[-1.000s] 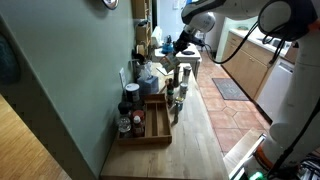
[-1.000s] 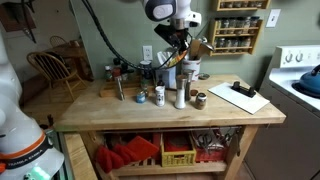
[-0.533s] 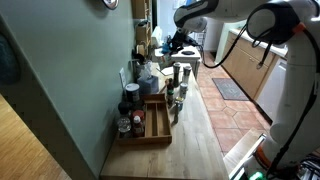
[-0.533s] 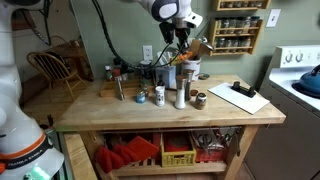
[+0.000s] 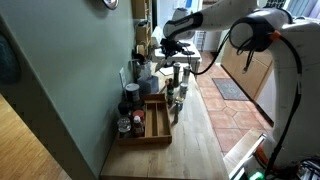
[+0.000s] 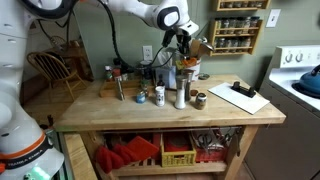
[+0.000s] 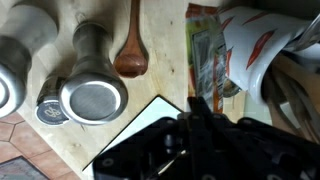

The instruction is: Put the snack packet behind the black pepper shaker

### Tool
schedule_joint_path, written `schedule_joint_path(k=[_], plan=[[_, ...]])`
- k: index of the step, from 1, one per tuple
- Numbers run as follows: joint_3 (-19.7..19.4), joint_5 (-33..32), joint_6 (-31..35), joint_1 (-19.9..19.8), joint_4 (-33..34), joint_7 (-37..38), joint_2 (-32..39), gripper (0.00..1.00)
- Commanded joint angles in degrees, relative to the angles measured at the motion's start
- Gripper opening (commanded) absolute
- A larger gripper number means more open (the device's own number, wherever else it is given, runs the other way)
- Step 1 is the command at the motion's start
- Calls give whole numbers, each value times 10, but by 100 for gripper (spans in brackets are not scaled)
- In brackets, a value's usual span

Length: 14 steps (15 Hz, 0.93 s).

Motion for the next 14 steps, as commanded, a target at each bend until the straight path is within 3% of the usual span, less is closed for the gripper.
schedule_joint_path(k=[1,10,11,12,14], plan=[[-21,-57,15,20,47,88,54,0],[-18,-78,23,23,92,153,120,0],[-17,-79,28,23,92,151,122,26],[-16,-79,33,22,90,145,121,27],[-9,-75,54,16,81,123,112,40]])
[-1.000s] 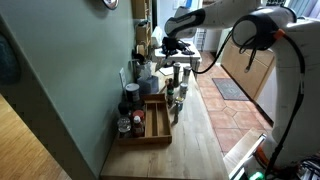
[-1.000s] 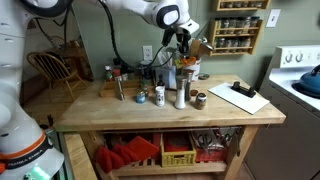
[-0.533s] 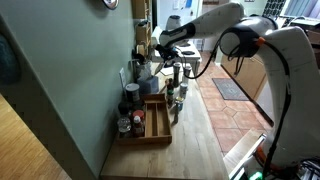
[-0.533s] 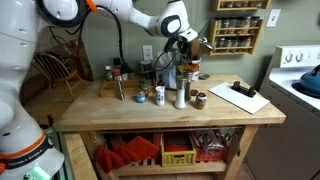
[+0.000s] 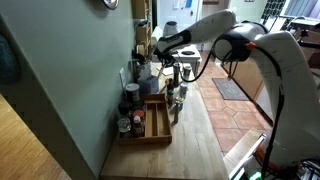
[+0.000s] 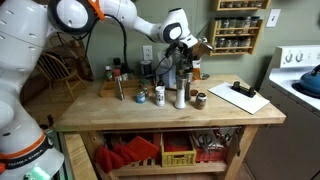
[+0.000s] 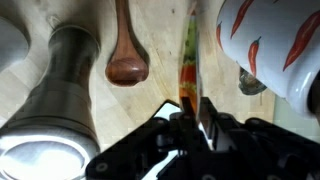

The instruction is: Put the snack packet behind the black pepper shaker

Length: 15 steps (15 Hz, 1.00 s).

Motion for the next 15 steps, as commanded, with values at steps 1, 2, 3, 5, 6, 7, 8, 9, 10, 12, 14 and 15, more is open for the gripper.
schedule_joint_path(k=[1,2,3,5,6,7,8,9,10,12,14,15], plan=[[-1,-14,31,-2,1,-15,-2,47],[6,-11,32,-7,-3,-38,-9,56],[11,-7,38,-11,-9,-58,-17,62],[30,4,28,-27,-26,-138,-42,77],[34,7,33,-32,-34,-169,-53,84],[44,14,25,-40,-48,-217,-71,93],[52,23,20,-46,-63,-255,-90,99],[57,27,18,-49,-83,-292,-111,100],[61,32,16,-52,-100,-327,-129,100],[69,39,5,-56,-146,-392,-173,100],[77,45,-11,-59,-194,-453,-219,100],[80,47,-19,-59,-221,-482,-244,100]])
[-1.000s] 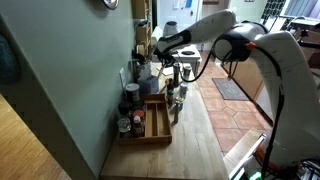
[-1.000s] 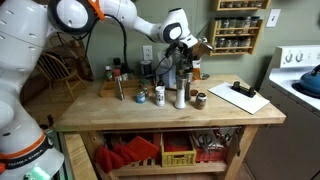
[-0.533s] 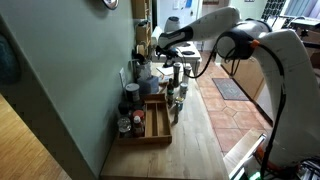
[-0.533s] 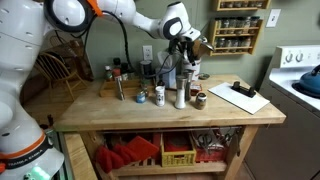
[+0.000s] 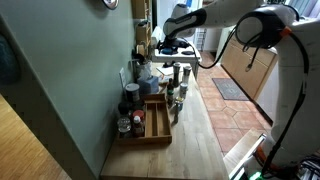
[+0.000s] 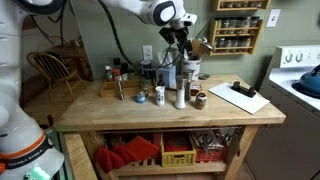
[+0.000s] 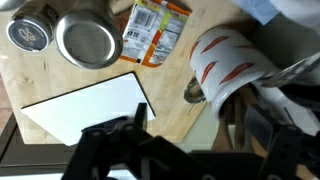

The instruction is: Put the snack packet behind the black pepper shaker

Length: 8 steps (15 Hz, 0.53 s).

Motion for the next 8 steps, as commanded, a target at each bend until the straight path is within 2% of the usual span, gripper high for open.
schedule_joint_path(k=[1,8], plan=[[21,14,-29,-12,-136,-113,-116,100],[22,-50,-118,2,-304,-260,-289,100]])
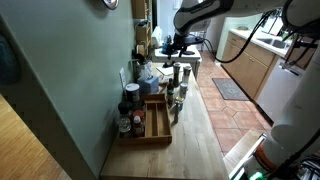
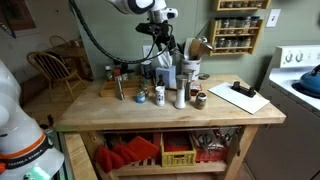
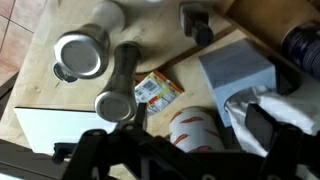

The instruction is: Put the snack packet behind the black pepper shaker

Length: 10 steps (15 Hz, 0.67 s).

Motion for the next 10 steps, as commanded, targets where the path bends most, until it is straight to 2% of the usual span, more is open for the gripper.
schedule_joint_path(k=[1,4,8,9,10], plan=[[5,-41,-33,3,-120,-72,-113,100],[7,-66,-50,11,-187,-137,-179,100],[4,-83,-41,31,-272,-230,-247,100],[2,-67,-51,26,-210,-191,-197,100],[1,-70,-51,31,-229,-205,-212,100]])
